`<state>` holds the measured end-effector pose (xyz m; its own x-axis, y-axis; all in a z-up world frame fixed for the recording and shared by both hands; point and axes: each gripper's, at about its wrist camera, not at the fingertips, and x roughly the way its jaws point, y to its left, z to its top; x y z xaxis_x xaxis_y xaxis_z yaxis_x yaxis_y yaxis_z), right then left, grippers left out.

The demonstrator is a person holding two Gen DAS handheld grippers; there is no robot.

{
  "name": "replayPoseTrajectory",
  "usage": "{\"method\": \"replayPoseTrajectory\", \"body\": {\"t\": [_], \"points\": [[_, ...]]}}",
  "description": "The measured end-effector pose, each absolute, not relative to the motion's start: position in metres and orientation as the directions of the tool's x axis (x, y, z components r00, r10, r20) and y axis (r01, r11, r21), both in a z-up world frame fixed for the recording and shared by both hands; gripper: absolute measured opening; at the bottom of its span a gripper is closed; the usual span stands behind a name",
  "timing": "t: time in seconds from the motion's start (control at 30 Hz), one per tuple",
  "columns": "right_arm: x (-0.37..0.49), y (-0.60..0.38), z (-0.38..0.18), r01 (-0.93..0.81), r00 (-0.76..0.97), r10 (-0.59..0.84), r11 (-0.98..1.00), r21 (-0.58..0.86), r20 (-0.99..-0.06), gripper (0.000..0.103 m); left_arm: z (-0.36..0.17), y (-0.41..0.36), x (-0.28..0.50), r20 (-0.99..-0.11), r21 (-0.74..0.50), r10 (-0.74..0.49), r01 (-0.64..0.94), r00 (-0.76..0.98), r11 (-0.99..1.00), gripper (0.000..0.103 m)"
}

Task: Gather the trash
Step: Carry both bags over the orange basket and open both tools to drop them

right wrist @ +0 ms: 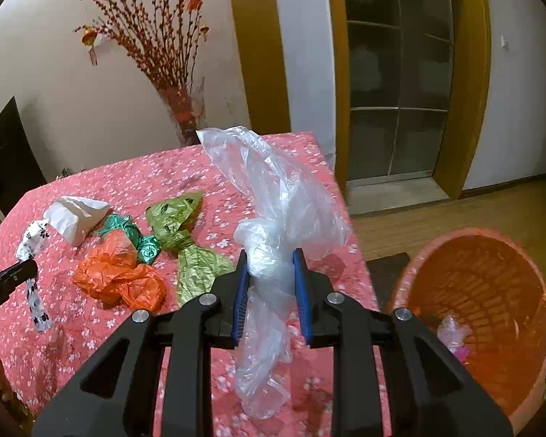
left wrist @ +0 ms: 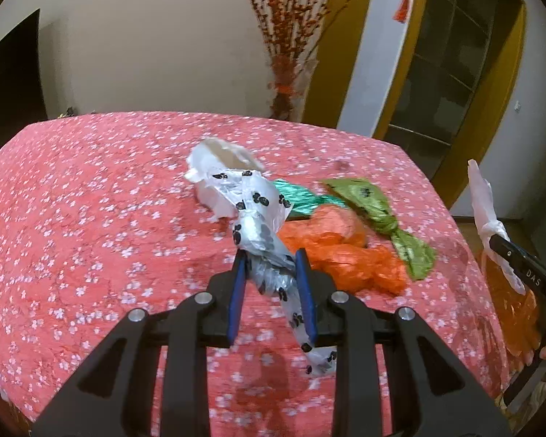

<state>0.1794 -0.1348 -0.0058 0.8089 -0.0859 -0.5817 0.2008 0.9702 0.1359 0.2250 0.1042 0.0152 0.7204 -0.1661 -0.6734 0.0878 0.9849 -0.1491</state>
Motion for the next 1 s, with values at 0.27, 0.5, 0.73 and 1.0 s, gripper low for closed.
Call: {"method": "replayPoseTrajectory", "body": {"t": [0.27, 0.5, 0.73, 1.0], "points": [[0.147, -0.153, 0.005, 0.245, 0.830, -0.129, 0.958, 0.147, -0.542, 0.023, 0.026, 0.064, 0.218, -0.656, -0.157, -0.230, 0.168, 0.719, 0.973, 0.027], [0.118, -0.175, 0.011, 0.306, 0.838, -0.184, 0.938, 0.163, -0.514, 0.023, 0.039, 0.007, 0.206, -0.636, -0.181, -0.334, 0.287, 0.696, 0.941, 0.028], [0.086, -0.205, 0.014, 0.385, 0.830, -0.256, 0.906, 0.176, -0.496, 0.023, 0.045, -0.063, 0.194, -0.625, -0.195, -0.438, 0.414, 0.646, 0.889, 0.028], [0.057, -0.239, 0.010, 0.467, 0.808, -0.326, 0.863, 0.196, -0.491, 0.023, 0.045, -0.134, 0.185, -0.630, -0.204, -0.514, 0.515, 0.582, 0.832, 0.028]]}}
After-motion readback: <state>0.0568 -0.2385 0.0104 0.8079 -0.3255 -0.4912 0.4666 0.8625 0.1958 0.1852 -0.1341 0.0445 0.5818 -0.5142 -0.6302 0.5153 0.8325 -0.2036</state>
